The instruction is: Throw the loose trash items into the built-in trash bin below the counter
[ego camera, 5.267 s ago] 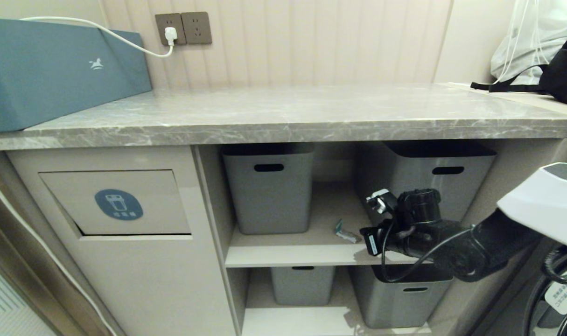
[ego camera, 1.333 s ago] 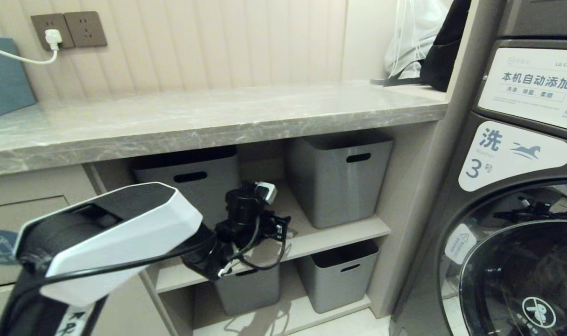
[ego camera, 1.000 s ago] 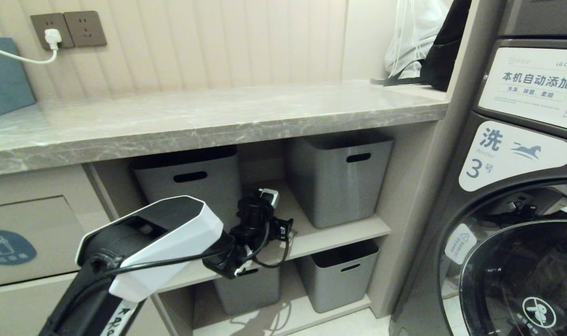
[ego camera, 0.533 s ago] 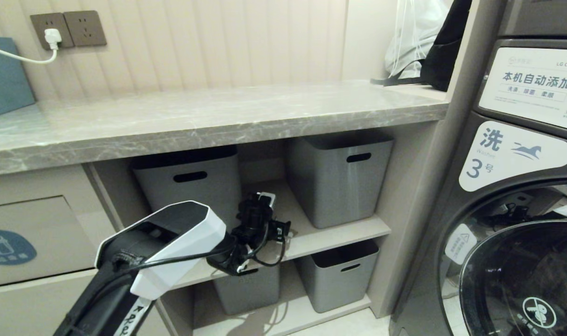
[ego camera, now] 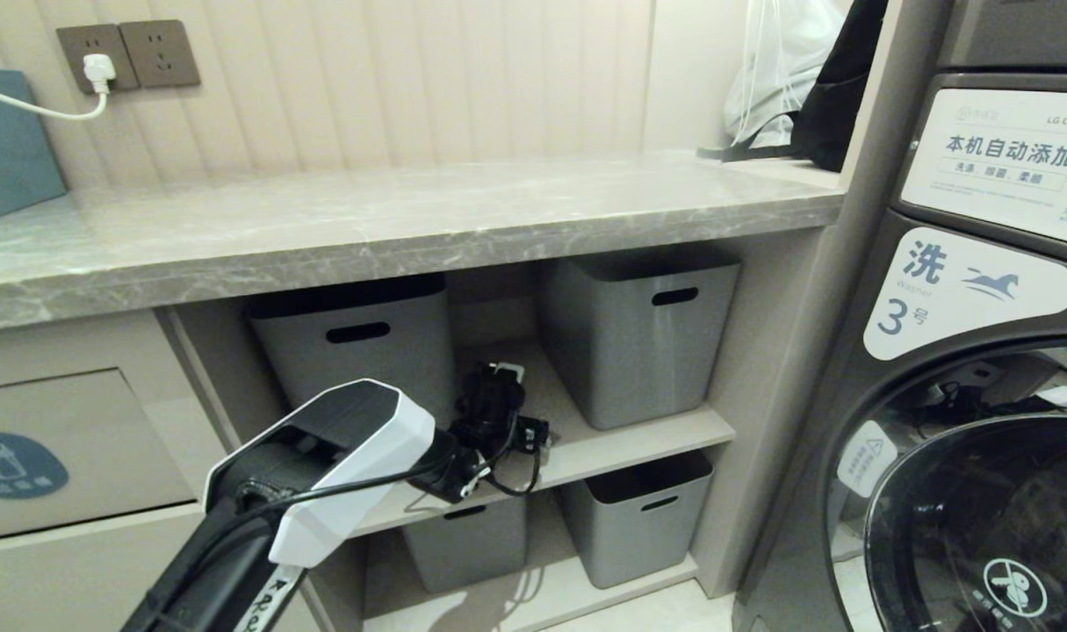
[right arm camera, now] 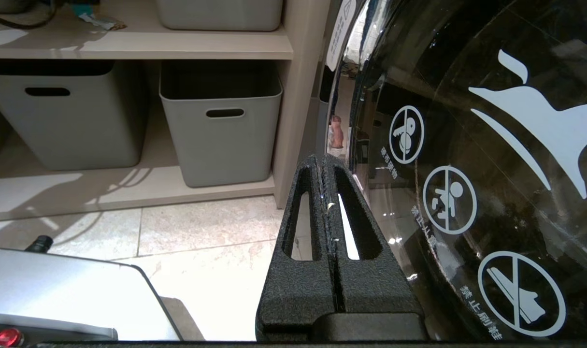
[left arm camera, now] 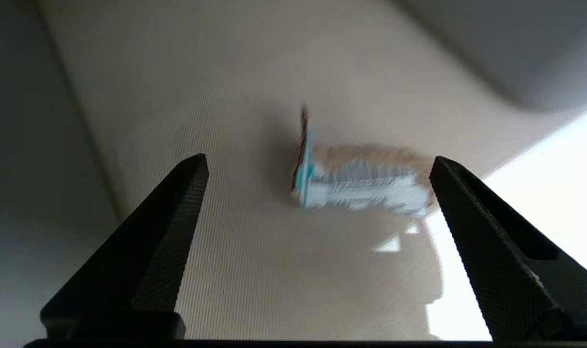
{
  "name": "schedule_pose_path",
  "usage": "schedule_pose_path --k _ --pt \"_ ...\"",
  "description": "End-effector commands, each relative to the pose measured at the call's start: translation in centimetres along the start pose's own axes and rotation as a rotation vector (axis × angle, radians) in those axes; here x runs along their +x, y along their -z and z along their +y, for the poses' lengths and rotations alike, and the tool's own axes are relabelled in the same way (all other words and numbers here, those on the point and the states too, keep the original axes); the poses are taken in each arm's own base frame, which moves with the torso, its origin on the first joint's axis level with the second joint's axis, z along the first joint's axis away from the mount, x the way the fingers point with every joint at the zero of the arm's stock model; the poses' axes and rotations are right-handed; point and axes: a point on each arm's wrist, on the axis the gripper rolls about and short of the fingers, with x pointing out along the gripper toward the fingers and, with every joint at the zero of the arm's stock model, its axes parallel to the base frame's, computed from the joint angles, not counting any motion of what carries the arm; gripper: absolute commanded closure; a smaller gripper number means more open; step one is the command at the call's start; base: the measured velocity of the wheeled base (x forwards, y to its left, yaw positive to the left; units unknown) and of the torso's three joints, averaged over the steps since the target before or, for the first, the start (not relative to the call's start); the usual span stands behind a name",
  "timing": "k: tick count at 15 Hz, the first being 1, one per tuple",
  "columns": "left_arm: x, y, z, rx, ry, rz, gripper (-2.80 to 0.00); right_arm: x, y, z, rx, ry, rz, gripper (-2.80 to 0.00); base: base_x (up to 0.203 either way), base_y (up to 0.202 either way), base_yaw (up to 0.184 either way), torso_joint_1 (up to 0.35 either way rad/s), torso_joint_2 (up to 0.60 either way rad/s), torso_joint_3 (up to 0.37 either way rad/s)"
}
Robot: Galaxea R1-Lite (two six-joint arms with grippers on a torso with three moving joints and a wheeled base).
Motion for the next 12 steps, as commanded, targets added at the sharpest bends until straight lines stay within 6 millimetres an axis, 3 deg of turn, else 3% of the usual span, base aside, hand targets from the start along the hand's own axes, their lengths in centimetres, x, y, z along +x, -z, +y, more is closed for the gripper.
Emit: schedule_pose_path --k 1,6,7,12 --pt "0.09 -0.28 0.05 -0.004 -0.009 -0.004 -2.80 0.01 0.02 0.00 -0.001 -0.002 0.003 0.00 0.000 0.000 0.000 0.000 0.00 0.000" --pt "0.41 -0.65 -0.06 -0.057 -0.014 0.019 -2.80 0.01 -0.02 0.00 -0.003 -0.002 0.002 0.00 0.000 0.000 0.000 0.000 0.00 0.000" --pt "0.39 -0.70 -0.05 -0.065 -0.014 0.025 0.00 0.00 -0.01 0.00 -0.003 -0.003 0.001 0.00 0.000 0.000 0.000 0.000 0.00 0.000" --pt "0.54 -0.76 0.00 -0.072 -0.019 0.047 0.00 0.01 0.00 0.00 -0.005 -0.004 0.001 0.00 0.000 0.000 0.000 0.000 0.00 0.000"
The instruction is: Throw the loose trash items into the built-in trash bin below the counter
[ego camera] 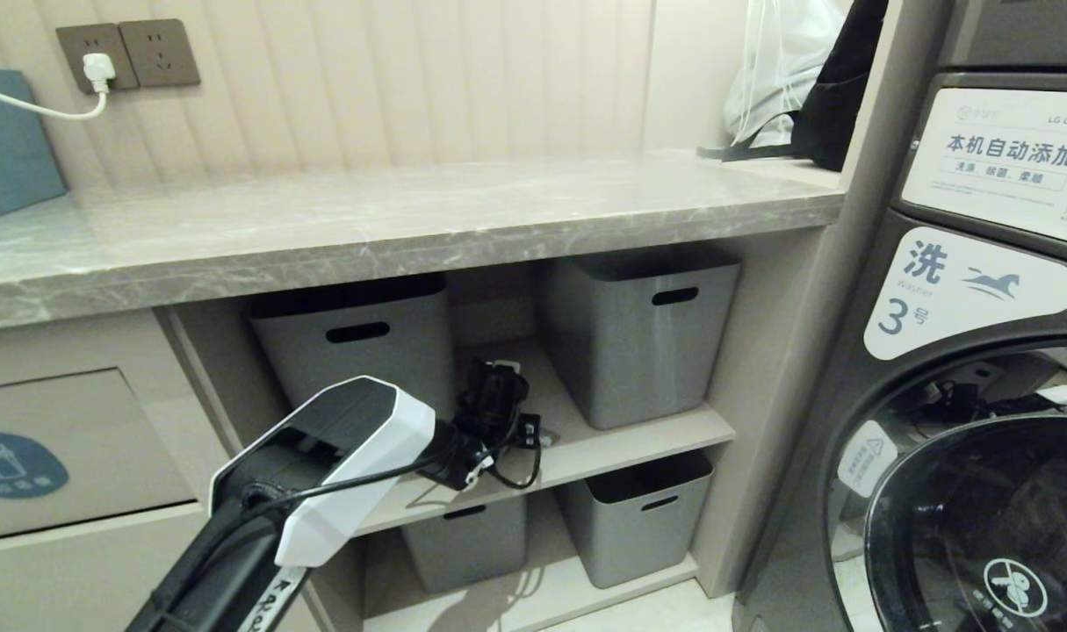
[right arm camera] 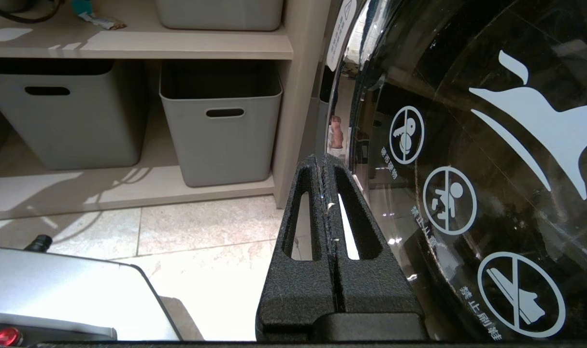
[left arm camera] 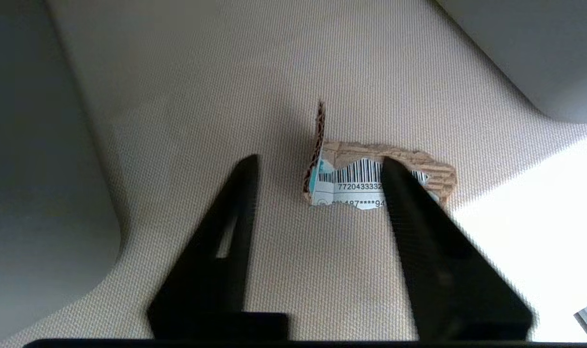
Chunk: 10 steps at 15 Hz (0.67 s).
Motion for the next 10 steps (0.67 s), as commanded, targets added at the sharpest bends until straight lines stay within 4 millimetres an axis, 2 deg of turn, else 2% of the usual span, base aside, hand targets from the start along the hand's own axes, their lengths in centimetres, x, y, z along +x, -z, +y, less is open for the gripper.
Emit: schedule_pose_path --k 1,7,10 --pt "0.0 -0.2 0.0 -0.003 -0.001 -0.006 0.00 0.0 0.0 0.0 -0.001 -0.001 0.002 0.00 0.000 0.000 0.000 0.000 0.00 0.000" --pt "-1.2 -1.4 -0.1 -0.059 0.001 0.001 0.00 0.0 0.0 0.0 -0.001 0.000 0.002 0.00 0.000 0.000 0.000 0.000 0.00 0.000" --pt "-4.5 -2.1 -0.3 -0.093 0.011 0.035 0.00 0.0 0.0 0.0 0.003 -0.003 0.001 0.00 0.000 0.000 0.000 0.000 0.00 0.000"
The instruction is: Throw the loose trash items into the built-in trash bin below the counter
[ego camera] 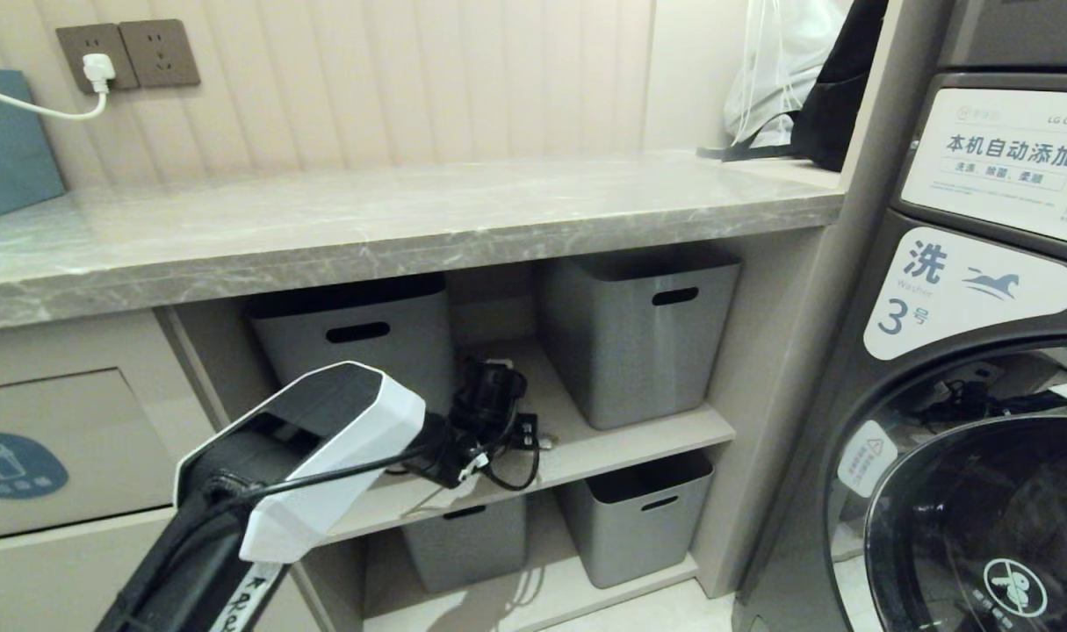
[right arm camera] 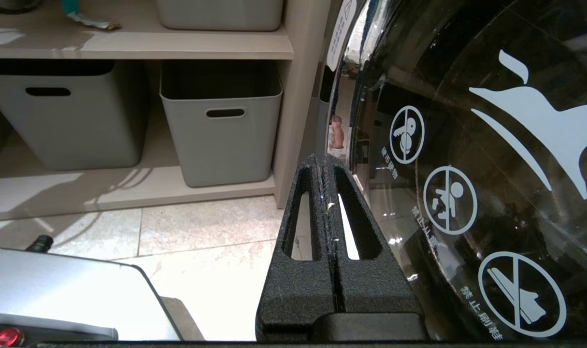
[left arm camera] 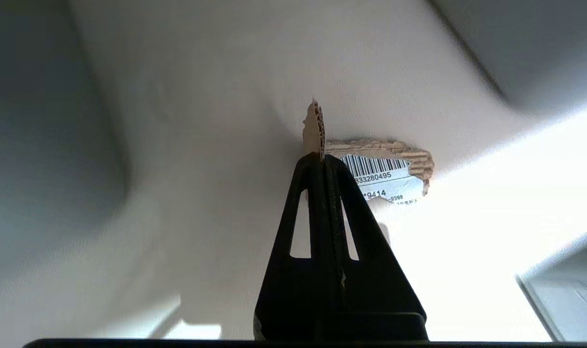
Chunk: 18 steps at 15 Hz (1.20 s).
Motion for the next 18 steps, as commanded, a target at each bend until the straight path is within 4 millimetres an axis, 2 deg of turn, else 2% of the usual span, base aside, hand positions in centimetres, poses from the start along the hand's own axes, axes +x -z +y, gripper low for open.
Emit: schedule_pose_path --k 1,4,7,10,12,13,15,18 --pt "-3.4 -1.2 -0.2 -0.018 0.010 0.003 0.00 0.0 0.0 0.0 0.001 -0.002 0.003 0.00 0.000 0.000 0.000 0.000 0.00 0.000" --pt "-9.8 0.4 -0.1 -0.055 0.026 0.066 0.00 0.0 0.0 0.0 0.002 -0.002 0.004 0.00 0.000 0.000 0.000 0.000 0.00 0.000" --pt "-18.1 1.1 0.8 -0.077 0.075 0.024 0.00 0.0 0.0 0.0 -0.002 -0.002 0.004 0.00 0.000 0.000 0.000 0.000 0.00 0.000" --pt "-26.2 0.3 2.9 -0.145 0.109 -0.112 0.00 0.0 0.0 0.0 0.000 0.000 0.003 0.00 0.000 0.000 0.000 0.000 0.00 0.000" --pt "-30.7 0.9 5.0 -0.192 0.093 -0.184 0.00 0.0 0.0 0.0 -0.002 -0.003 0.001 0.00 0.000 0.000 0.000 0.000 0.00 0.000" --pt "-32.5 2.0 6.3 -0.211 0.073 -0.199 0.00 0.0 0.0 0.0 0.000 -0.001 0.001 0.00 0.000 0.000 0.000 0.000 0.00 0.000" --pt "-35.0 4.5 8.5 -0.239 0.023 -0.207 0.00 0.0 0.0 0.0 -0.002 -0.003 0.001 0.00 0.000 0.000 0.000 0.000 0.00 0.000" --pt "-37.2 6.2 11.2 -0.303 -0.082 -0.260 0.00 0.0 0.0 0.0 -0.005 -0.001 0.003 0.00 -0.003 -0.002 0.037 0.002 0.00 0.000"
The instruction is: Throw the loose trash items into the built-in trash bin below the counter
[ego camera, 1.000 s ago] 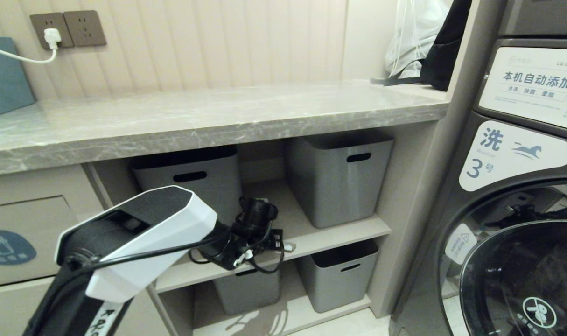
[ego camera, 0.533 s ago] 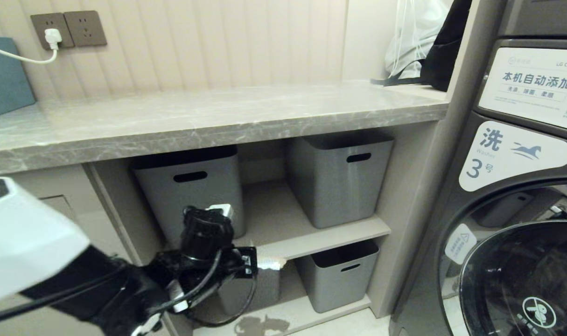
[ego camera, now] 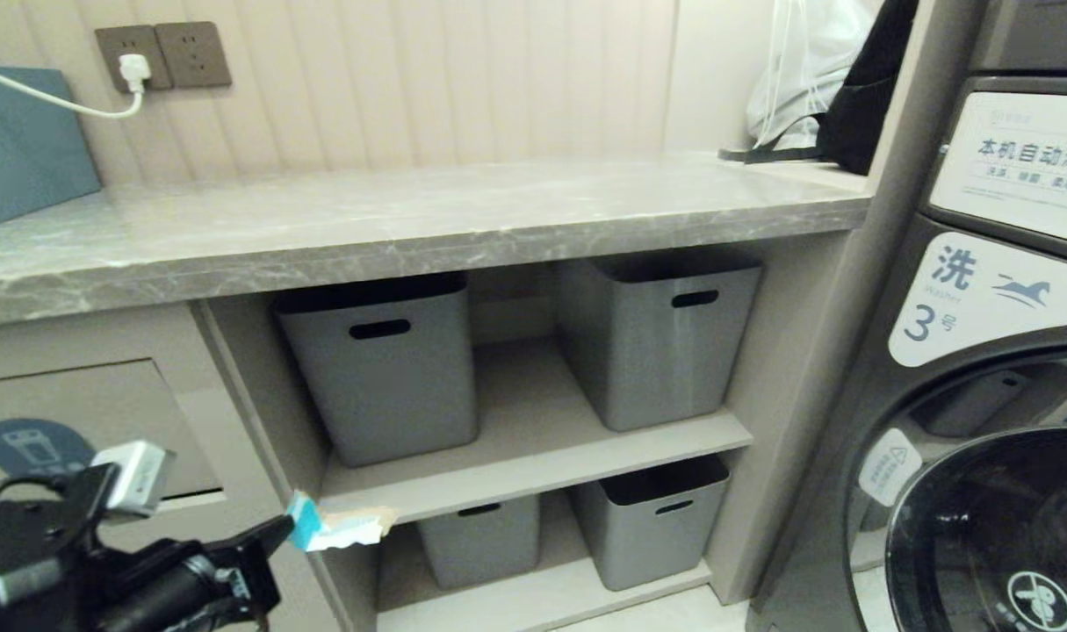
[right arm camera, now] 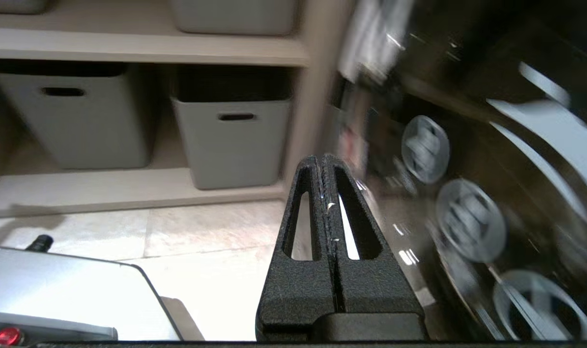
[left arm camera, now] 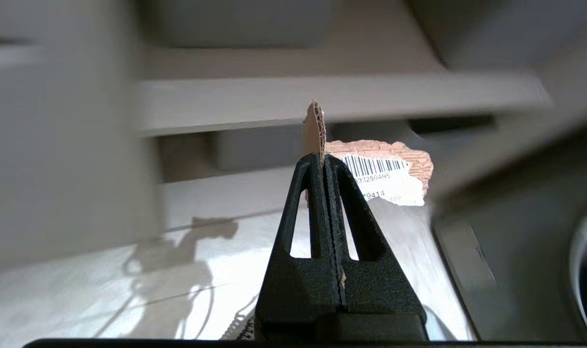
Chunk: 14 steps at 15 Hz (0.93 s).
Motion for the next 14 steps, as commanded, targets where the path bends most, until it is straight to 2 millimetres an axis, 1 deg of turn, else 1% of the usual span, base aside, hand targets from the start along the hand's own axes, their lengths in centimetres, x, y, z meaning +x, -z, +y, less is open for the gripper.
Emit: schedule_pose_path --k 1,4,8,10,12,13,14 --pt "-1.8 -0.3 1.6 -0.049 -0.044 -0.085 0.00 0.0 0.0 0.0 0.000 0.000 0.003 0.00 -0.002 -0.006 0.158 -0.002 -0.01 0.007" --pt "-2.6 0.3 3.5 -0.090 -0.151 -0.114 0.00 0.0 0.0 0.0 0.000 0.000 0.002 0.00 0.002 -0.009 0.178 0.000 0.00 0.004" --pt "-2.2 -0.5 3.5 -0.100 -0.160 -0.132 0.00 0.0 0.0 0.0 0.002 -0.002 0.003 0.00 0.002 -0.009 0.174 0.002 0.00 0.001" --pt "-1.8 -1.8 3.5 -0.114 -0.163 -0.161 0.00 0.0 0.0 0.0 0.003 -0.002 0.003 0.00 -0.004 -0.010 0.115 0.000 0.00 0.004" --pt "-0.4 -3.4 3.6 -0.133 -0.194 -0.184 0.00 0.0 0.0 0.0 0.002 0.000 0.003 0.00 0.000 0.000 0.000 0.000 0.00 0.000" --pt "0.5 -4.3 4.1 -0.148 -0.222 -0.191 0.00 0.0 0.0 0.0 0.003 0.001 0.004 0.00 0.000 0.000 0.000 0.000 0.00 0.000" --pt "1.3 -5.1 4.9 -0.167 -0.241 -0.188 0.00 0.0 0.0 0.0 0.002 0.001 0.006 0.00 0.000 0.000 0.000 0.000 0.00 0.000"
